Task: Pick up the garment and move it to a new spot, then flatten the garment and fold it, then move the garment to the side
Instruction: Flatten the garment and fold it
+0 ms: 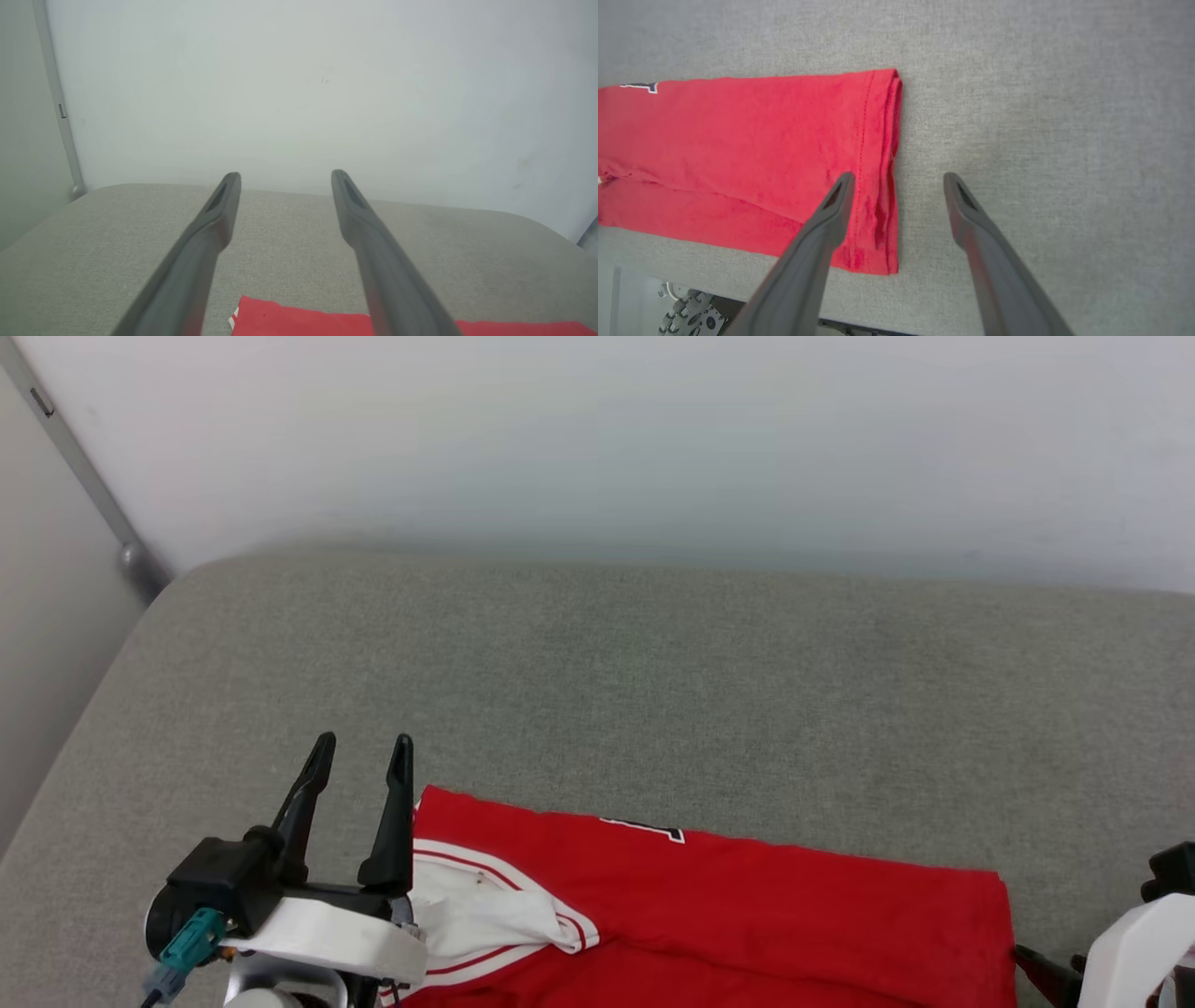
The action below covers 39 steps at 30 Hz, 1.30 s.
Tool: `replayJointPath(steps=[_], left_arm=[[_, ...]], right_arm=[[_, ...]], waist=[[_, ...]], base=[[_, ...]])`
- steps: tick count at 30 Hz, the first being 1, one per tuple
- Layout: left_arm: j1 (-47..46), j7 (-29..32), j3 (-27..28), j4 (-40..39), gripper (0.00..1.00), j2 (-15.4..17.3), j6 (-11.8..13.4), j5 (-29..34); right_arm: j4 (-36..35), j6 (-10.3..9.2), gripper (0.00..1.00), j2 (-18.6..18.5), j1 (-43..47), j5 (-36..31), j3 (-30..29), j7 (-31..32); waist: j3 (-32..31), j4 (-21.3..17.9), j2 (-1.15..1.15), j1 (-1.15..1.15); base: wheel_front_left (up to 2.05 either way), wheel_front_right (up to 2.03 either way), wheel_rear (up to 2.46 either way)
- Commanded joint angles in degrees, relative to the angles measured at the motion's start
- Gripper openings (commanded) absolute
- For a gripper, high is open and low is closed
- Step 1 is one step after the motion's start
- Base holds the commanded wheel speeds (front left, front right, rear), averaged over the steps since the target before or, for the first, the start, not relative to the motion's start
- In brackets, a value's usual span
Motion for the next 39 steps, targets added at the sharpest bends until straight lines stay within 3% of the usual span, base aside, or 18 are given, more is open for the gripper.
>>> replayJointPath(steps=[1, 12, 13, 14, 16, 29, 39], left_arm=[[-1.4, -0.3, -0.4, -0.5, 1.0, 0.2, -0.3, 0.8], [-3.6, -0.7, -0.9, -0.7, 1.0, -0.2, 0.2, 2.9], [-3.6, -0.7, -0.8, -0.7, 1.0, -0.2, 0.1, 3.0], [-3.6, -0.8, -0.8, -0.7, 1.0, -0.2, 0.2, 3.0], [-3.3, -0.8, -0.7, -0.6, 1.0, -0.2, 0.3, 2.9], [-0.4, 0.5, -0.7, -0.9, 1.0, 0.7, 1.7, 2.6], [0.9, 1.4, -1.4, -1.6, 1.0, 0.8, 2.4, 2.4]], right_arm=[[1.2, -0.02, 1.0, 0.5, -1.7, 0.3, 0.1, 0.3], [14.5, -0.01, 1.0, 1.6, -5.8, 4.8, 3.3, 1.6], [15.2, -0.01, 0.47, 1.6, -5.9, 5.5, 4.0, 2.2], [15.5, -0.01, 0.22, 1.3, -6.0, 5.9, 4.5, 2.1], [15.8, -0.01, 0.0, 0.6, -6.6, 6.6, 5.3, 1.8], [13.7, -0.02, 0.0, -7.3, -10.1, 8.7, 7.9, -1.0], [12.7, -0.02, 0.0, -13.3, -10.3, 4.8, -3.2, 0.2]], waist=[[2.2, 1.3, 0.0, 0.0], [6.0, 3.3, 0.0, 0.0], [6.0, 3.3, 0.0, 0.0], [5.9, 3.3, 0.0, 0.0], [5.6, 3.1, 0.0, 0.0], [1.1, -0.2, 0.0, 0.0], [0.6, -3.3, 0.0, 0.0]], base=[[0.0, 0.0, 0.0], [0.0, 0.0, 0.0], [0.0, 0.0, 0.0], [0.0, 0.0, 0.0], [0.0, 0.0, 0.0], [0.0, 0.0, 0.0], [0.0, 0.0, 0.0]])
